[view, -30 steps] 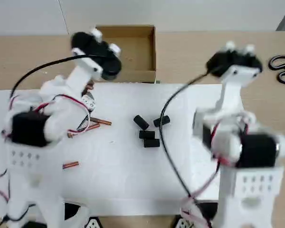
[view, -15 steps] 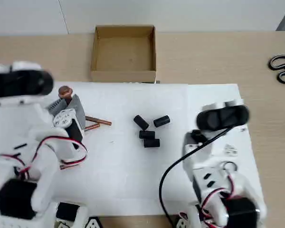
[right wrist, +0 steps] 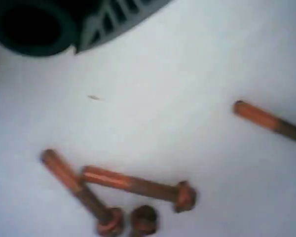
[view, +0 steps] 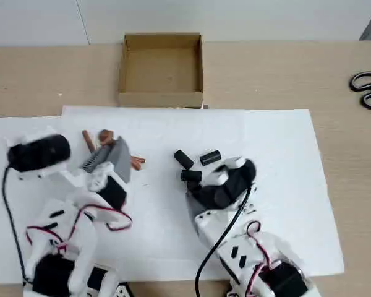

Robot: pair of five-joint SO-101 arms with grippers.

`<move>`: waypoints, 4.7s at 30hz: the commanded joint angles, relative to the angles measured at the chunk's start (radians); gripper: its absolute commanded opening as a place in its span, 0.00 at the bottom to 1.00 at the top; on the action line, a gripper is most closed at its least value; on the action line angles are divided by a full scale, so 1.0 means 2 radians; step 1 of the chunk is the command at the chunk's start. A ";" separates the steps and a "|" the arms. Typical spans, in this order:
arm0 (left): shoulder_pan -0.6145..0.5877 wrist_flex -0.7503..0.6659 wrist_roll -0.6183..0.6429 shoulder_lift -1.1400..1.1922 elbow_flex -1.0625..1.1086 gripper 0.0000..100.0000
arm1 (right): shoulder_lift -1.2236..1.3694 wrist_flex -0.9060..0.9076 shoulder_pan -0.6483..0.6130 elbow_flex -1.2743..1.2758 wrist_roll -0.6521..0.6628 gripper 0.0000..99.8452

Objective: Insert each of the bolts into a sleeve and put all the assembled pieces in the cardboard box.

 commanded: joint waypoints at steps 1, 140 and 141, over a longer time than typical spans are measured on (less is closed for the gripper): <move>0.058 -0.043 0.004 -0.037 0.032 0.00 | -0.012 -0.016 -0.039 0.002 0.005 0.00; 0.153 0.081 -0.166 -0.053 0.022 0.20 | -0.010 -0.101 -0.049 0.018 0.118 0.00; 0.140 0.079 -0.177 -0.053 0.021 0.19 | -0.010 -0.101 -0.042 0.018 0.118 0.00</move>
